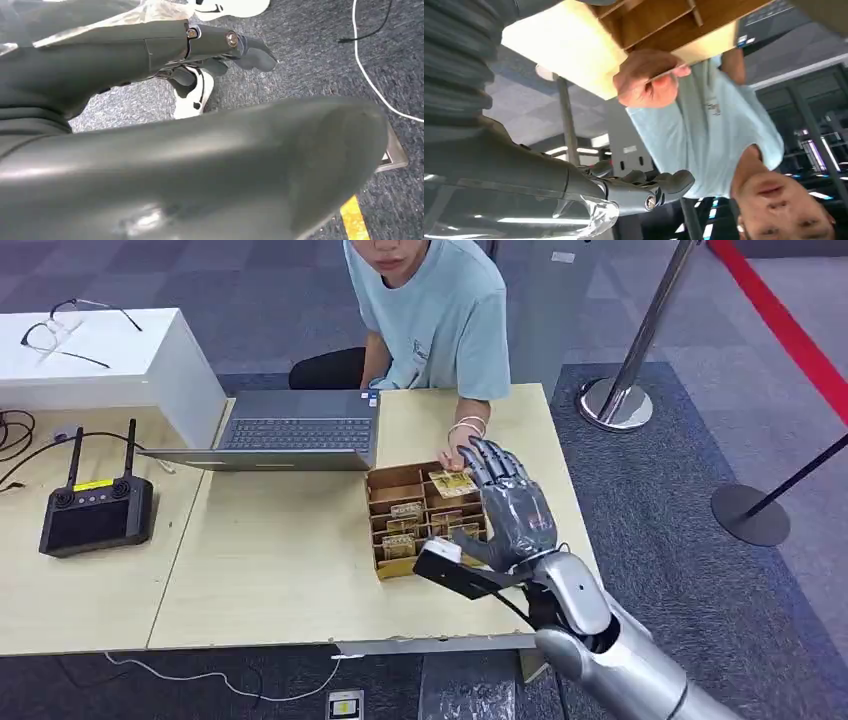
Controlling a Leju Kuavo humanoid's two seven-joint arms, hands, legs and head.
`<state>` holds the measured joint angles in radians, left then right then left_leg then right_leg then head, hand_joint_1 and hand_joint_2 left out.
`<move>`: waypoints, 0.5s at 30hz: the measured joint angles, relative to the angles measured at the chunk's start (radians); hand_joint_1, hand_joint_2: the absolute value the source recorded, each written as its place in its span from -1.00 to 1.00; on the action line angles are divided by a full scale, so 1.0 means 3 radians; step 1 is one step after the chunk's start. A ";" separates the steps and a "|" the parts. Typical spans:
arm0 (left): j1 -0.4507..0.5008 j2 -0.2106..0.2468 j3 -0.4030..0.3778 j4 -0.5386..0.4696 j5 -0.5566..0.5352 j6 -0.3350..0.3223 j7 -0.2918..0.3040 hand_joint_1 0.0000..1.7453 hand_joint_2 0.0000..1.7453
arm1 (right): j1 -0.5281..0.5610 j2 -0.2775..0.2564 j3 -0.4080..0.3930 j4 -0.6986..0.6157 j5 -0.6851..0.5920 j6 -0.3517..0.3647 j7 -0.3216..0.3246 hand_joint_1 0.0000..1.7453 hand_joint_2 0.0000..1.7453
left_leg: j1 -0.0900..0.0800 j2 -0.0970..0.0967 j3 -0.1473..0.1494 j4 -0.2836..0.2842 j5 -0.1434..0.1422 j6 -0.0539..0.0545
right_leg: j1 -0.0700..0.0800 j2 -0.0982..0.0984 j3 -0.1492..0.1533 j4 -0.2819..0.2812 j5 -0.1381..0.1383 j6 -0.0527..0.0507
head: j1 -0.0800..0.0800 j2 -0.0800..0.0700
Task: Pass the card to the sensor for recognition and then transmit it.
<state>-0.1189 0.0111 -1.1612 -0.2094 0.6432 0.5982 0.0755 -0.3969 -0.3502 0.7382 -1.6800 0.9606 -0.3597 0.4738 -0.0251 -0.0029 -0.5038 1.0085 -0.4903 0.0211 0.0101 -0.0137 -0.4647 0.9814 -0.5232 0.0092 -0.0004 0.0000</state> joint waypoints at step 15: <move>-0.0001 0.0003 -0.0023 0.0000 -0.0029 0.0001 0.0000 -1.00 -1.00 | -0.0075 -0.0025 -0.0031 0.0271 0.0142 -0.0048 0.0052 -0.82 1.00 | 0.0000 0.0000 0.0000 0.0000 0.0000 0.0000 | 0.0000 0.0000 0.0000 0.0000 0.0000 0.0000 | 0.0000 0.0000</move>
<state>-0.1191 0.0118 -1.1681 -0.2094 0.6344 0.5985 0.0755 -0.4194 -0.3578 0.7290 -1.5988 1.0033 -0.3742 0.4894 -0.0250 -0.0030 -0.5037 1.0084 -0.4903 0.0211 0.0102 -0.0137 -0.4647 0.9814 -0.5232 0.0092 -0.0004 0.0000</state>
